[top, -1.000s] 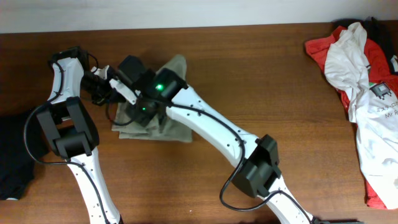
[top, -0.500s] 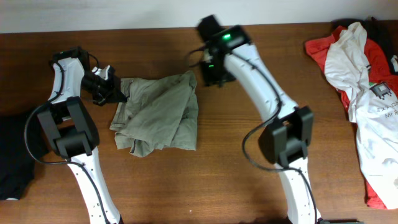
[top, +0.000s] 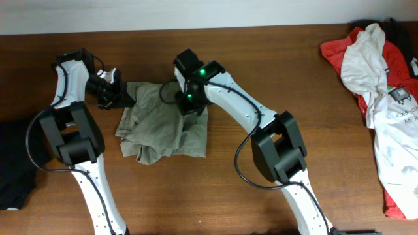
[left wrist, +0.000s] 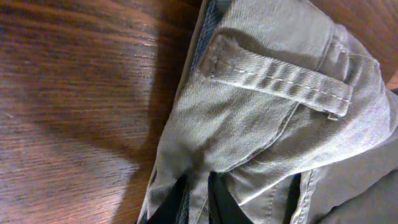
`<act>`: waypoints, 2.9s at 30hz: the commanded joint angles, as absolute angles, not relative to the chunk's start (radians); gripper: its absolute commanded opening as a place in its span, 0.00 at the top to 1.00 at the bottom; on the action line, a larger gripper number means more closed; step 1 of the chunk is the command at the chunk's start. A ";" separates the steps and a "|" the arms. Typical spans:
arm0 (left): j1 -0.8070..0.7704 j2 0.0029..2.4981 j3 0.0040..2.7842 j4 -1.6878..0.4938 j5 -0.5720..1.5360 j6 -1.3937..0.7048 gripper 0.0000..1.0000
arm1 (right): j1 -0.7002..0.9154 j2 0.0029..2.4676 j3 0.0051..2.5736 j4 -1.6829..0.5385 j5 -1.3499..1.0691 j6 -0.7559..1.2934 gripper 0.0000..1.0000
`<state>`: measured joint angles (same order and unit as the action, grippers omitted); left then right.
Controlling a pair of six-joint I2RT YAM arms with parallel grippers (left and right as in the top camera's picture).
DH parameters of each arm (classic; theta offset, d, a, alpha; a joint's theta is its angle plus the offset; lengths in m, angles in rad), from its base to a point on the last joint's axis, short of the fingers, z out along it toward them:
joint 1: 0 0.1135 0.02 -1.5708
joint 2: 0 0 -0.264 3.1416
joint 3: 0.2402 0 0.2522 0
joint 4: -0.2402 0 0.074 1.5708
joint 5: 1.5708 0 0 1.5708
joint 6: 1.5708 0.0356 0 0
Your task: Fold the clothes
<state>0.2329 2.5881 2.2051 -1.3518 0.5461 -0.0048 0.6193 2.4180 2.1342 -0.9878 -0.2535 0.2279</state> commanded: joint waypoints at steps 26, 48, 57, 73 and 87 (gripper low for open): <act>0.219 2.700 2.180 -1.344 0.447 -0.007 0.88 | 0.553 2.378 2.171 -1.097 -0.138 0.089 0.96; 0.219 2.700 2.181 -1.351 0.445 -0.007 0.88 | 0.702 2.378 2.137 -0.454 -0.259 0.223 0.87; 0.410 2.700 2.372 -1.450 0.456 -0.007 0.85 | 0.578 2.375 2.496 -0.912 -0.093 0.111 0.47; 0.477 2.700 2.739 -1.663 0.501 -0.007 0.66 | 0.890 2.414 2.203 -0.733 -0.295 0.113 0.51; 0.477 2.644 2.739 -1.688 0.519 -0.007 0.66 | 0.667 2.423 2.207 -0.637 -0.254 0.236 0.01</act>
